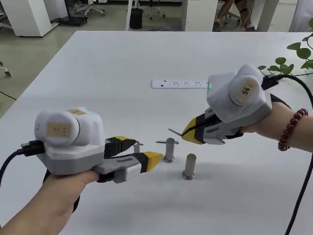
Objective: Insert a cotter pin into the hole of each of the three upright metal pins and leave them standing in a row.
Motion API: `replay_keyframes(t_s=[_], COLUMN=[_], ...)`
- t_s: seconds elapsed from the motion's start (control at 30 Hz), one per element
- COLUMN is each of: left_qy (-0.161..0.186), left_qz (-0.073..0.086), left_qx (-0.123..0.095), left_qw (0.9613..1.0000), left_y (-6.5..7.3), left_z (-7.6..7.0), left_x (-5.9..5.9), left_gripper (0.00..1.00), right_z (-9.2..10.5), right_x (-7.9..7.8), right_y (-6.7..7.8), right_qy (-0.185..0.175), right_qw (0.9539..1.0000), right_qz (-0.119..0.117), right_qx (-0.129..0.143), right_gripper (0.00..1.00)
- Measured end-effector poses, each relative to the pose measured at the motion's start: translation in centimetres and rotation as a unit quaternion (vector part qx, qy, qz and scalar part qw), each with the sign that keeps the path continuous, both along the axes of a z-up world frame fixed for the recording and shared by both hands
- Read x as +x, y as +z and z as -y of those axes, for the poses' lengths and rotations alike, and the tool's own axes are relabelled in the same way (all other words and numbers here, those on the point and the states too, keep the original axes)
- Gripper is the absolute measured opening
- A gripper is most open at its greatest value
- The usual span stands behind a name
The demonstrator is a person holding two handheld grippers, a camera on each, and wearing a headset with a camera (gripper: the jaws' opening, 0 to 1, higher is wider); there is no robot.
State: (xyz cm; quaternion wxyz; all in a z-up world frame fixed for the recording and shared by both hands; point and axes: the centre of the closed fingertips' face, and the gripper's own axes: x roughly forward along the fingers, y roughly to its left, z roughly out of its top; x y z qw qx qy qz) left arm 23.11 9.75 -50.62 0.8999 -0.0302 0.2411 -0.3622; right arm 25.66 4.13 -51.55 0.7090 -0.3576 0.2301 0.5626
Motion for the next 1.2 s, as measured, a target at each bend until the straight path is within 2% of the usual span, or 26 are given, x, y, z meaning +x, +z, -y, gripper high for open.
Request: replay_keyframes(t_s=[0.03,0.13,0.2,0.33,0.47,0.9,1.2], left_qy=[-0.001,-0.001,0.000,-0.004,-0.010,-0.021,-0.027], left_qz=[-0.003,-0.011,-0.022,-0.032,-0.040,-0.061,-0.067], left_qx=[-0.007,-0.019,-0.029,-0.036,-0.046,-0.076,-0.092], left_qw=[1.0000,0.9998,0.9994,0.9989,0.9981,0.9950,0.9931], left_y=[0.1,0.2,0.2,0.0,0.1,0.4,0.6], left_z=[0.2,0.5,0.7,1.2,1.7,2.6,3.1], left_x=[0.0,-0.1,-0.2,-0.5,-0.8,-1.1,-1.4], left_gripper=[0.38,0.34,0.32,0.28,0.25,0.14,0.07], right_z=[-0.2,-0.5,-0.8,-1.1,-1.3,-2.1,-2.4], right_x=[-0.3,-0.8,-1.3,-1.9,-2.4,-3.9,-4.6], right_y=[0.1,0.1,0.1,0.1,-0.2,0.1,0.2], right_qy=[0.012,0.029,0.045,0.064,0.089,0.131,0.146], right_qw=[0.9999,0.9995,0.9988,0.9977,0.9953,0.9903,0.9879], right_qz=[0.009,0.015,0.020,0.023,0.034,0.045,0.051], right_qx=[-0.001,-0.004,-0.005,-0.004,-0.015,-0.015,-0.016], right_gripper=[0.00,0.00,0.00,0.00,0.00,0.00,0.00])
